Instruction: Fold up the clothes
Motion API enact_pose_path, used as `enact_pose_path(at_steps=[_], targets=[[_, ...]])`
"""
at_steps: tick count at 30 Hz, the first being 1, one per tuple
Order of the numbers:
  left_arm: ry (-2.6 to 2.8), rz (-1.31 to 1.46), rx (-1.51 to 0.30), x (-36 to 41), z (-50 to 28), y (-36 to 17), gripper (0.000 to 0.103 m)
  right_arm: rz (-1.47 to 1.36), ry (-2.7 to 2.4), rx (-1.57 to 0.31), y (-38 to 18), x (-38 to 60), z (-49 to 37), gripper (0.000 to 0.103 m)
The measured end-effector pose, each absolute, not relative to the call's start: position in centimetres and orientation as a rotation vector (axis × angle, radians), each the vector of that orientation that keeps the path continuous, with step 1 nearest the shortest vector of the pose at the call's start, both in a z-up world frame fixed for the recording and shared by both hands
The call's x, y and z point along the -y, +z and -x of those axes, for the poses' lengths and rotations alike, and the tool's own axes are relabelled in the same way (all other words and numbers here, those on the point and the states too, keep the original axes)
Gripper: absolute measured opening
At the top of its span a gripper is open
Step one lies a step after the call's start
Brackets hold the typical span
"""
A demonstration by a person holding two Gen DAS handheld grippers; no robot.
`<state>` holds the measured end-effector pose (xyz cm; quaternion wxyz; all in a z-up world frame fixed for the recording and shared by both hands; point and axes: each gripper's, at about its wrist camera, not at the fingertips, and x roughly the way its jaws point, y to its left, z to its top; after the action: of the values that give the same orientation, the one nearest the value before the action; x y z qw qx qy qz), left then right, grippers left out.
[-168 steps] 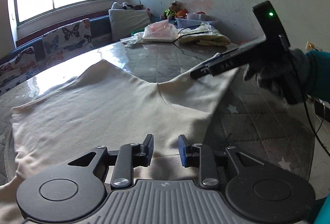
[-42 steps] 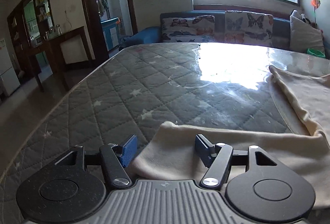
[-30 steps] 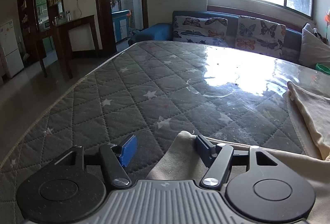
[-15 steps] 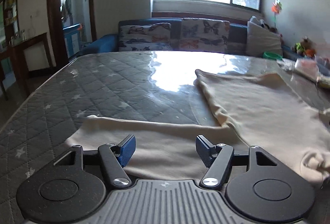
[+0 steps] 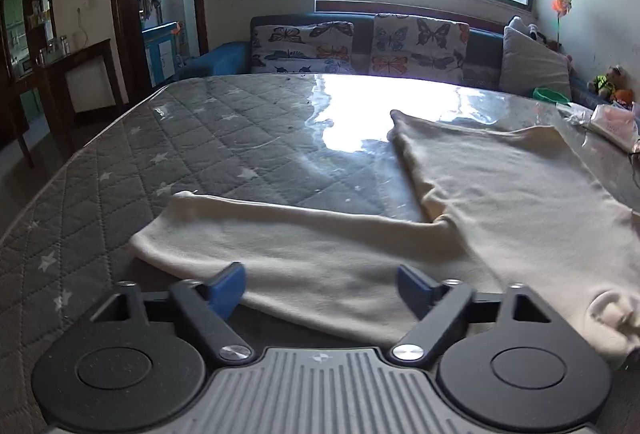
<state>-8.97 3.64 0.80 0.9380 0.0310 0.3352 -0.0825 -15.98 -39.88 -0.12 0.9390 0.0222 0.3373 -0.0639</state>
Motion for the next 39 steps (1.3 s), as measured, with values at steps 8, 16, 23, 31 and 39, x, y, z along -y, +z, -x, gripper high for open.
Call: enact_pose_path(at_steps=[8, 16, 23, 31, 39], targets=[[-0.122, -0.004, -0.699, -2.2, 8.8, 1.4, 0.103, -0.045, -0.131, -0.689, -0.1, 39.9, 16.0, 0.103], [-0.052, -0.015, -0.735, -1.8, 7.9, -0.1, 0.103, -0.045, -0.131, -0.689, -0.1, 39.9, 16.0, 0.103], [-0.037, -0.019, -0.714, -2.0, 8.2, -0.7, 0.103, -0.046, -0.131, -0.689, -0.1, 39.9, 16.0, 0.103], [-0.027, -0.019, -0.679, -1.9, 8.7, -1.0, 0.103, -0.046, -0.13, -0.688, -0.1, 39.9, 16.0, 0.103], [-0.03, -0.011, -0.673, -2.1, 8.7, -1.0, 0.103, -0.046, -0.13, -0.688, -0.1, 39.9, 16.0, 0.103]])
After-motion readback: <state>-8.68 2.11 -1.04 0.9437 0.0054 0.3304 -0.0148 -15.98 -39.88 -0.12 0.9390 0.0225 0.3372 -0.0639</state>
